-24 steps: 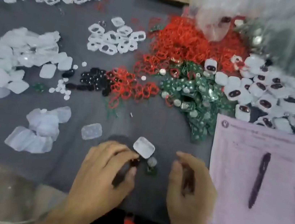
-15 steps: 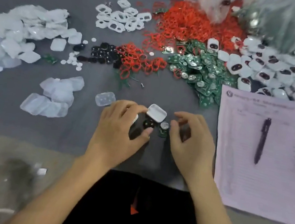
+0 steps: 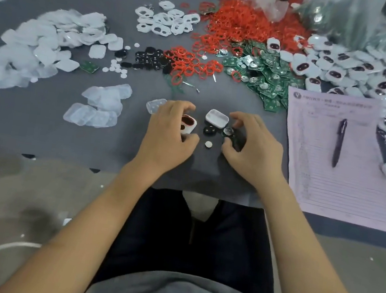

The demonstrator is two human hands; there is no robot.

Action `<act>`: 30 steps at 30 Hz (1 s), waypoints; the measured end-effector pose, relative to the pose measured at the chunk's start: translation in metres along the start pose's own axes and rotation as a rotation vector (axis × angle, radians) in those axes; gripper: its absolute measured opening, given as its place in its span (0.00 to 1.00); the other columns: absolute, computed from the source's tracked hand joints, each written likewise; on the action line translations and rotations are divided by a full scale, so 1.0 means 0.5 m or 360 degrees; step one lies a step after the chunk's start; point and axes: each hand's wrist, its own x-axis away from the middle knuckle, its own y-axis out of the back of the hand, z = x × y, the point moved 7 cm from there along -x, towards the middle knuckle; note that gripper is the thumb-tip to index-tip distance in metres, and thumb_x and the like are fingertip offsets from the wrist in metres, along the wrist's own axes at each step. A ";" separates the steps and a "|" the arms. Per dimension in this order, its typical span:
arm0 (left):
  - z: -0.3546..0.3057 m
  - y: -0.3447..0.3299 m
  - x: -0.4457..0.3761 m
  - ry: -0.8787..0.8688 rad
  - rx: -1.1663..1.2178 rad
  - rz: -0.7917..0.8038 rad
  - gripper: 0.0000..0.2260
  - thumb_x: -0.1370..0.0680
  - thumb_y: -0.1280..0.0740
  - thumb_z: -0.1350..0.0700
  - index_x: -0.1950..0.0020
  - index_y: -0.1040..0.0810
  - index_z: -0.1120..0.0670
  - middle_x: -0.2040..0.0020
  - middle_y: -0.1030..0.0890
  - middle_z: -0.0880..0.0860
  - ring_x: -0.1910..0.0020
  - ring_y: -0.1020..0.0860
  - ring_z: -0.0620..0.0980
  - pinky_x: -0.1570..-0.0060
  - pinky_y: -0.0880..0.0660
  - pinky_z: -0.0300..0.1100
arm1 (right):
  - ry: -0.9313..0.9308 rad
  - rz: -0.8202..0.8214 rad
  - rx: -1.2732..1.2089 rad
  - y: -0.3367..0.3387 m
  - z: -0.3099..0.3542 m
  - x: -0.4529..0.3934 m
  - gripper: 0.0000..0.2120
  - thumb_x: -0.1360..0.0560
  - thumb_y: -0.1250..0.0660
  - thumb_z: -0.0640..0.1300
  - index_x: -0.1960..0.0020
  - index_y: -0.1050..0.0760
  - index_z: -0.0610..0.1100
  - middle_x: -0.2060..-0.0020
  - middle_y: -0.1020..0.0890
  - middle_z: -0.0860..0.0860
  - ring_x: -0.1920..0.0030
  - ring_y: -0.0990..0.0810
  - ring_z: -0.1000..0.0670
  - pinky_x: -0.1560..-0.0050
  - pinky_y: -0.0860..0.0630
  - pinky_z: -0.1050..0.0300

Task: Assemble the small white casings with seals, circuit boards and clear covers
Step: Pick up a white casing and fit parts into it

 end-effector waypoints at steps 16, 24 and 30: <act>0.030 0.010 -0.007 -0.0096 -0.0190 -0.0071 0.23 0.26 0.28 0.56 0.32 0.24 0.54 0.39 0.20 0.51 0.36 0.27 0.54 0.33 0.33 0.46 | 0.0083 0.0102 -0.0134 -0.002 -0.004 0.007 0.12 0.27 0.25 0.49 0.46 0.21 0.58 0.52 0.26 0.61 0.55 0.26 0.66 0.59 0.30 0.64; 0.020 0.015 0.003 -0.0048 -0.0017 0.0010 0.23 0.26 0.28 0.59 0.31 0.25 0.51 0.38 0.24 0.48 0.36 0.28 0.48 0.36 0.32 0.36 | -0.0035 0.0060 -0.0263 -0.004 -0.028 0.006 0.14 0.25 0.27 0.49 0.43 0.25 0.59 0.57 0.19 0.68 0.59 0.22 0.54 0.55 0.23 0.50; 0.015 0.010 0.006 -0.0132 0.0011 0.0063 0.20 0.25 0.27 0.56 0.33 0.24 0.51 0.38 0.24 0.48 0.38 0.26 0.48 0.38 0.29 0.38 | -0.0053 0.0053 -0.0333 -0.006 -0.032 0.003 0.11 0.28 0.24 0.53 0.47 0.21 0.61 0.53 0.16 0.63 0.54 0.18 0.55 0.51 0.20 0.45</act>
